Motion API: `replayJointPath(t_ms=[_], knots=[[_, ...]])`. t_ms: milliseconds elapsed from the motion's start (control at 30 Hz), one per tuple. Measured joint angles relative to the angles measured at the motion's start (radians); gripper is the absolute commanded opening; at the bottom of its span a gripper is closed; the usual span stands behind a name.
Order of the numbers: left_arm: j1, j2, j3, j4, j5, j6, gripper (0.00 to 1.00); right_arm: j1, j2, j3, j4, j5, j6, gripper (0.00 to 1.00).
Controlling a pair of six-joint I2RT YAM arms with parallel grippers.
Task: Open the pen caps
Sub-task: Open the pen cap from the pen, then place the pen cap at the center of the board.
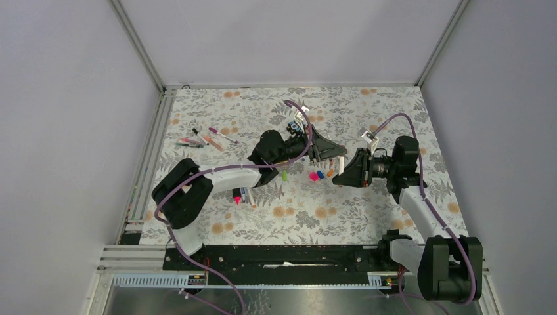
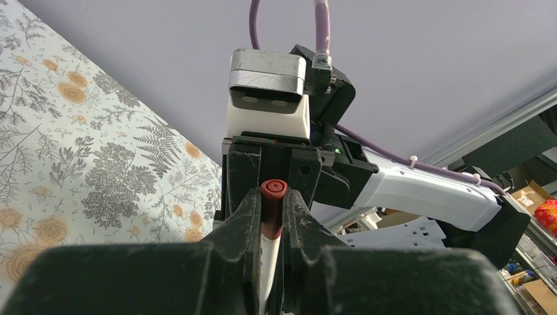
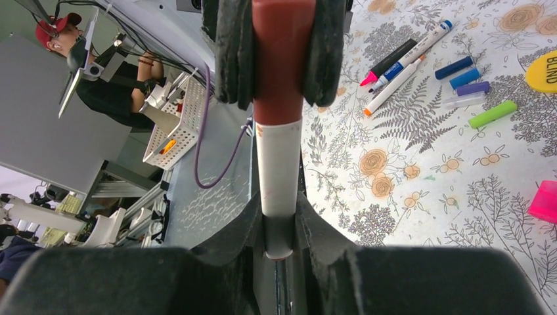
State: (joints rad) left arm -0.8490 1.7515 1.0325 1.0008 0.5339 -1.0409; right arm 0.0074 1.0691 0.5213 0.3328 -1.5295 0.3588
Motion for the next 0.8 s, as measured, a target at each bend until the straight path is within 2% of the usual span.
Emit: replayJointPath(t_ms=[167, 367, 600, 800], knots=[[0.014, 0.0, 0.004, -0.007, -0.004, 0.017, 0.0, -0.001, 0.016, 0.0, 0.021, 0.003, 0.0, 0.0], [0.046, 0.001, 0.098, -0.142, 0.059, 0.065, 0.0, -0.007, 0.024, 0.002, 0.091, 0.047, 0.003, 0.0], [0.234, -0.012, 0.298, -0.018, -0.123, 0.077, 0.0, -0.003, 0.038, -0.051, 0.045, -0.001, -0.004, 0.0], [0.246, -0.056, 0.294, 0.026, -0.153, 0.098, 0.0, -0.002, 0.04, -0.051, 0.045, -0.006, -0.005, 0.0]])
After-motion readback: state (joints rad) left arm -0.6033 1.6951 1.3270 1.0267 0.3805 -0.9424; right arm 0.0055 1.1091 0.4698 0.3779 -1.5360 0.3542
